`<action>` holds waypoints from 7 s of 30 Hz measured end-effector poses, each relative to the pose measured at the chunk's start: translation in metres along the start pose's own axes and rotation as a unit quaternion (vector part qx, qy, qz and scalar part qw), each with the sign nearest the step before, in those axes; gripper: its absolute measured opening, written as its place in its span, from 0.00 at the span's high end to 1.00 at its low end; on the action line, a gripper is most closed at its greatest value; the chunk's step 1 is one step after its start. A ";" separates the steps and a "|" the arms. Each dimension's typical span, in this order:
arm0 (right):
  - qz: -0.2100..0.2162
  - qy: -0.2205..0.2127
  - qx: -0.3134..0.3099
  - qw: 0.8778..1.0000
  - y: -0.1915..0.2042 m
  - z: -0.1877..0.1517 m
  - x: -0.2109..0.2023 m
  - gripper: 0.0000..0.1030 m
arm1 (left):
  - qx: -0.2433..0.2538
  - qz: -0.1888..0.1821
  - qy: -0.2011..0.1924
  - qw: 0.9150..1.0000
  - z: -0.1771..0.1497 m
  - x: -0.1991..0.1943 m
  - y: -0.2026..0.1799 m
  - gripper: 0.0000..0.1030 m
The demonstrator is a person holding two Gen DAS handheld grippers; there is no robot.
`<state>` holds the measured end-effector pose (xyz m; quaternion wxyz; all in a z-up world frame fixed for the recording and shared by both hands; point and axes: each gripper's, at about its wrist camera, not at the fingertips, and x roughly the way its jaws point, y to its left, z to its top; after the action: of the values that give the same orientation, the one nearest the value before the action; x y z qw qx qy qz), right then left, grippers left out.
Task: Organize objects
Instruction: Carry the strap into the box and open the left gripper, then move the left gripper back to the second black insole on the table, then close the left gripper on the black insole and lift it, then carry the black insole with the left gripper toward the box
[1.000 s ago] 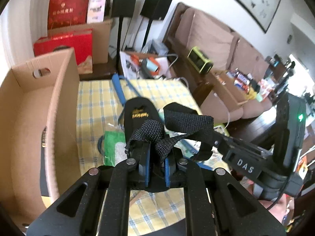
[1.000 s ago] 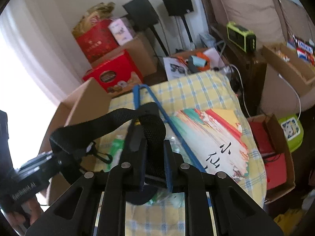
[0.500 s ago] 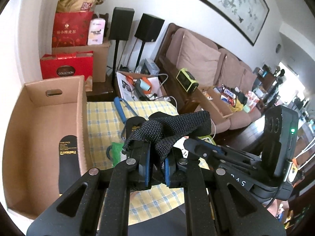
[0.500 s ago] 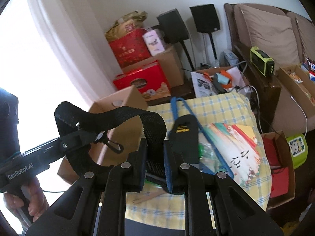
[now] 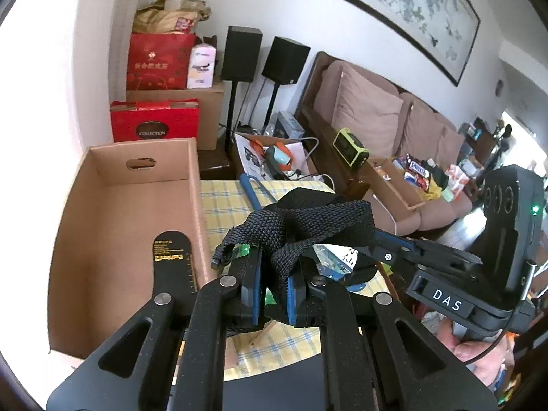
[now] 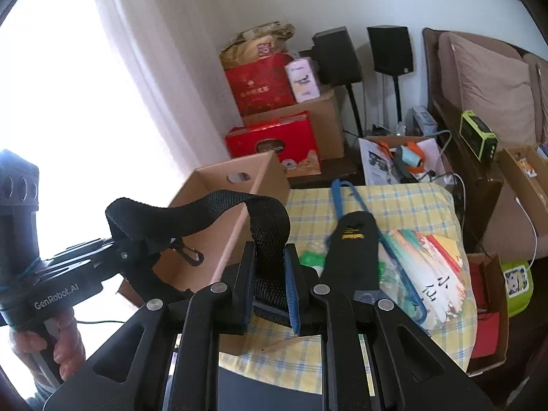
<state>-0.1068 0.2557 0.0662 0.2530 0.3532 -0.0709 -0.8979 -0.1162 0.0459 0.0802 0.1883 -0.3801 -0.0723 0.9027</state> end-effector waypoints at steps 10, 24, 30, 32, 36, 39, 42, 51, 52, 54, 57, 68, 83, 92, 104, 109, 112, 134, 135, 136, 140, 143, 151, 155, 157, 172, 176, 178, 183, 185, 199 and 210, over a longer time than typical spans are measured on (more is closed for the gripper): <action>0.033 0.013 -0.035 0.999 0.053 0.006 0.022 0.85 | -0.026 0.025 -0.018 0.999 0.001 -0.025 0.044 0.90; 0.072 0.069 -0.028 0.995 0.107 0.006 0.113 0.85 | -0.075 0.093 0.013 0.993 -0.021 -0.012 0.139 0.90; 0.075 0.104 -0.029 0.991 0.125 0.002 0.153 0.85 | -0.110 0.099 0.044 0.988 -0.045 0.014 0.173 0.90; 0.077 0.113 -0.027 0.990 0.130 -0.001 0.165 0.85 | -0.114 0.100 0.051 0.987 -0.051 0.019 0.180 0.90; 0.077 0.126 -0.025 0.989 0.138 -0.004 0.187 0.85 | -0.121 0.108 0.060 0.985 -0.060 0.024 0.191 0.88; 0.082 0.137 -0.020 0.987 0.141 -0.006 0.201 0.85 | -0.120 0.116 0.061 0.984 -0.063 0.025 0.195 0.78; 0.082 0.150 -0.020 0.985 0.147 -0.008 0.217 0.85 | -0.123 0.117 0.059 0.984 -0.066 0.024 0.199 0.66; 0.082 0.201 -0.017 0.976 0.149 -0.014 0.259 0.80 | -0.137 0.119 0.061 0.982 -0.072 0.022 0.210 0.41; 0.078 0.205 -0.017 0.975 0.148 -0.015 0.264 0.78 | -0.138 0.118 0.063 0.981 -0.072 0.021 0.211 0.41; 0.069 0.207 -0.016 0.976 0.146 -0.014 0.270 0.74 | -0.143 0.116 0.060 0.981 -0.073 0.019 0.212 0.41; 0.048 0.206 -0.012 0.977 0.140 -0.009 0.274 0.62 | -0.145 0.116 0.058 0.981 -0.072 0.016 0.214 0.41; 0.030 0.154 -0.042 0.987 0.128 0.009 0.223 0.44 | -0.150 0.091 0.046 0.983 -0.066 0.007 0.207 0.25; -0.035 0.106 -0.069 0.991 0.102 -0.003 0.161 0.26 | -0.124 0.109 0.019 0.986 -0.055 0.004 0.180 0.05; -0.078 0.085 -0.077 0.990 0.069 -0.010 0.126 0.12 | -0.096 0.110 0.009 0.989 -0.051 0.007 0.157 0.00; -0.118 0.069 -0.058 0.989 0.021 -0.024 0.087 0.01 | -0.043 0.120 0.018 0.992 -0.048 0.028 0.102 0.00; -0.120 0.064 -0.051 0.989 0.008 -0.026 0.073 0.00 | -0.041 0.115 0.020 0.992 -0.047 0.037 0.086 0.00; -0.128 0.063 -0.049 0.988 0.001 -0.028 0.068 0.00 | -0.035 0.115 0.021 0.993 -0.047 0.041 0.076 0.00; -0.138 0.072 0.093 0.983 -0.118 -0.044 0.047 0.04 | 0.003 0.036 0.092 0.995 -0.041 0.110 -0.008 0.07; -0.134 0.073 0.100 0.983 -0.123 -0.046 0.047 0.07 | 0.004 0.035 0.094 0.995 -0.040 0.113 -0.011 0.11; -0.130 0.074 0.108 0.983 -0.127 -0.047 0.047 0.09 | 0.005 0.032 0.097 0.995 -0.039 0.117 -0.015 0.18; -0.117 0.080 0.136 0.980 -0.143 -0.053 0.053 0.29 | -0.011 0.012 0.112 0.994 -0.035 0.136 -0.022 0.43; -0.088 0.089 0.155 0.980 -0.151 -0.059 0.061 0.47 | -0.018 0.001 0.120 0.993 -0.037 0.150 -0.028 0.49; -0.073 0.107 0.150 0.980 -0.150 -0.065 0.080 0.65 | -0.021 0.017 0.141 0.990 -0.053 0.187 -0.036 0.71; -0.066 0.113 0.148 0.980 -0.149 -0.068 0.088 0.65 | -0.031 0.024 0.151 0.988 -0.064 0.205 -0.035 0.71; -0.065 0.115 0.148 0.980 -0.149 -0.070 0.091 0.66 | -0.039 0.028 0.156 0.987 -0.068 0.211 -0.032 0.71; -0.049 0.125 0.160 0.978 -0.153 -0.078 0.109 0.76 | -0.094 0.032 0.147 0.984 -0.074 0.224 -0.009 0.63; -0.044 0.126 0.161 0.978 -0.152 -0.080 0.112 0.79 | -0.083 0.016 0.152 0.985 -0.074 0.227 -0.014 0.61; -0.046 0.126 0.159 0.978 -0.151 -0.080 0.111 0.84 | -0.078 0.011 0.155 0.985 -0.074 0.227 -0.017 0.64; -0.051 0.114 0.156 0.980 -0.150 -0.078 0.107 0.84 | -0.068 0.015 0.148 0.987 -0.077 0.224 -0.019 0.75; -0.051 0.109 0.156 0.980 -0.149 -0.077 0.103 0.84 | -0.082 0.000 0.147 0.986 -0.077 0.222 -0.016 0.75; -0.055 0.036 0.131 0.989 -0.120 -0.056 0.046 0.84 | -0.095 -0.045 0.079 0.991 -0.061 0.167 -0.029 0.76; -0.029 0.006 0.100 0.995 -0.077 -0.036 0.018 0.84 | -0.096 -0.054 0.033 0.993 -0.044 0.106 -0.019 0.76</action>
<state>-0.1247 0.3146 0.0052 0.1907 0.3835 -0.1485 -0.8913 -0.1470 0.1042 -0.0152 0.2017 -0.4220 -0.1729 0.8668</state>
